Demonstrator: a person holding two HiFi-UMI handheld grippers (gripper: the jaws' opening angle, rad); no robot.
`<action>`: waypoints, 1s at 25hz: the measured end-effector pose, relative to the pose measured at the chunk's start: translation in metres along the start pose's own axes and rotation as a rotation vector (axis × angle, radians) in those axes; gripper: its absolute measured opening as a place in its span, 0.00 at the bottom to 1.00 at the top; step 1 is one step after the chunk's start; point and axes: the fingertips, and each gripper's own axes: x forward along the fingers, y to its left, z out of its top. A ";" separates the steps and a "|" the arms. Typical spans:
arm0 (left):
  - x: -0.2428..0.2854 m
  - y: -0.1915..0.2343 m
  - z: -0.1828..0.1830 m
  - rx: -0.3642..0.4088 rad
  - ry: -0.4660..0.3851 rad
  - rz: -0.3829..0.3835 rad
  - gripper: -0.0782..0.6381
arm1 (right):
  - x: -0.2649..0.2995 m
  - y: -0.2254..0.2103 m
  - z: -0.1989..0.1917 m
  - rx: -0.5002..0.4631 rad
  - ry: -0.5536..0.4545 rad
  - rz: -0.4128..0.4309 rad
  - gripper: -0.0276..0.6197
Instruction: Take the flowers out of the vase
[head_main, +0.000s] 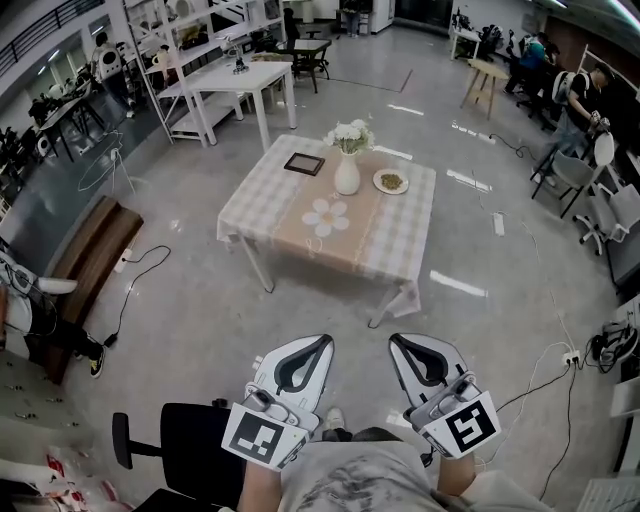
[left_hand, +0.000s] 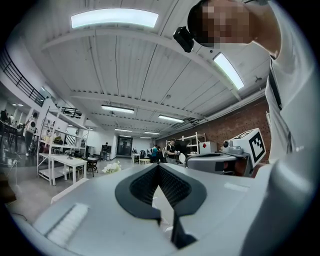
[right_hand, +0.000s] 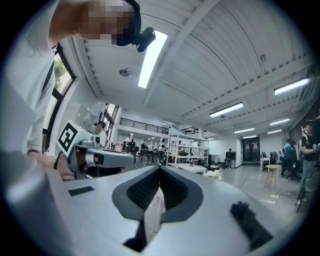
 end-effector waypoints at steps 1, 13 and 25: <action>0.001 0.004 -0.001 0.001 0.004 -0.003 0.12 | 0.005 -0.001 0.000 -0.001 0.000 -0.003 0.07; 0.047 0.044 0.000 -0.006 -0.005 -0.017 0.12 | 0.052 -0.039 -0.009 0.012 0.017 -0.009 0.07; 0.121 0.071 -0.012 -0.052 0.056 0.022 0.12 | 0.096 -0.112 -0.026 0.039 -0.001 0.040 0.07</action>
